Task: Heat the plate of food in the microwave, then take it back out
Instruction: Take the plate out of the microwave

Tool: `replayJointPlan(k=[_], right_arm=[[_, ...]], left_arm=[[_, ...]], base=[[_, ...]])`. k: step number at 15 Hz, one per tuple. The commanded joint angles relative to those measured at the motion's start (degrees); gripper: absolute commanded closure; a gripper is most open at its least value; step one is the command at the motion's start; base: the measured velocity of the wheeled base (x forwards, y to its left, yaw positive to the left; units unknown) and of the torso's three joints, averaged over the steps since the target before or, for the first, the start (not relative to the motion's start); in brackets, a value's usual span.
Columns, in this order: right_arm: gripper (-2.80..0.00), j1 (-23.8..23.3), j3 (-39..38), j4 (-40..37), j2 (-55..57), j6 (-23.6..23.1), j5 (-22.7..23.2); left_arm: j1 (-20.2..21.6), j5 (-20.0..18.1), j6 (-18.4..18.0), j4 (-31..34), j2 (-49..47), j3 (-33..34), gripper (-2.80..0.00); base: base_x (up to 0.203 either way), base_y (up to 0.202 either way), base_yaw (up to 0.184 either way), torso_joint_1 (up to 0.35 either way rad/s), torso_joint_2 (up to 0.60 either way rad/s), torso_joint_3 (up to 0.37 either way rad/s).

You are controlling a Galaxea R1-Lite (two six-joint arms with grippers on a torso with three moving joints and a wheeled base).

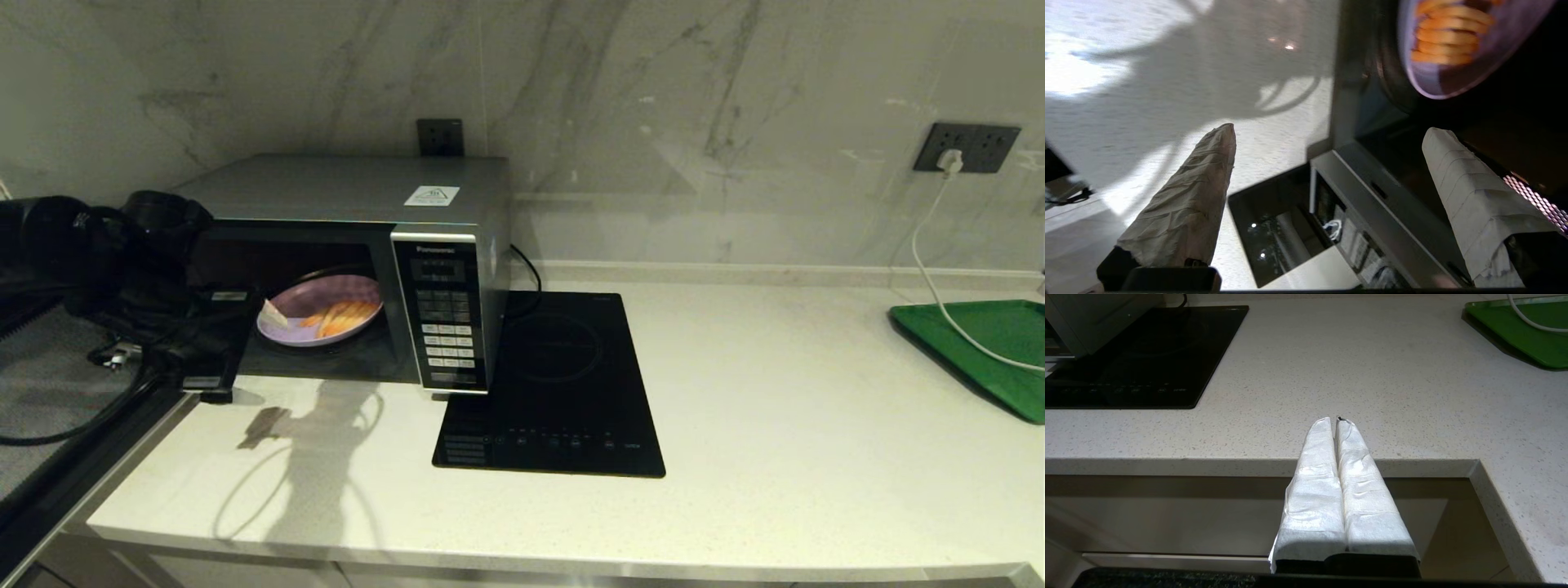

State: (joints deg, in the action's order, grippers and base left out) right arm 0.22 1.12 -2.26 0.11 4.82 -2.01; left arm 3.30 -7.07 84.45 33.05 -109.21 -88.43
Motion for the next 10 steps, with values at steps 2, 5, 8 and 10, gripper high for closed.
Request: replayJointPlan(k=[2,5,8,10], right_arm=[[0.00,0.1,-0.1,0.0,0.0,0.0,0.0],[0.00,0.0,-0.1,0.0,0.0,0.0,0.0],[0.00,0.1,0.0,0.0,0.0,0.0,0.0],[0.00,0.0,0.0,0.0,0.0,0.0,0.0]], left_arm=[[0.0,0.1,0.1,0.1,-5.5,-5.0,-2.80],[0.2,0.2,-0.1,0.2,-9.4,-8.2,-2.80],[0.7,0.0,-1.1,0.2,-11.5,-10.6,-2.80],[0.7,0.0,-1.3,0.2,-13.1,-12.3,-2.80]], base=[[0.000,0.000,0.000,0.000,0.00,0.000],[0.000,0.000,0.000,0.000,0.00,0.000],[0.000,0.000,0.000,0.000,0.00,0.000],[0.000,0.000,0.000,0.000,0.00,0.000]])
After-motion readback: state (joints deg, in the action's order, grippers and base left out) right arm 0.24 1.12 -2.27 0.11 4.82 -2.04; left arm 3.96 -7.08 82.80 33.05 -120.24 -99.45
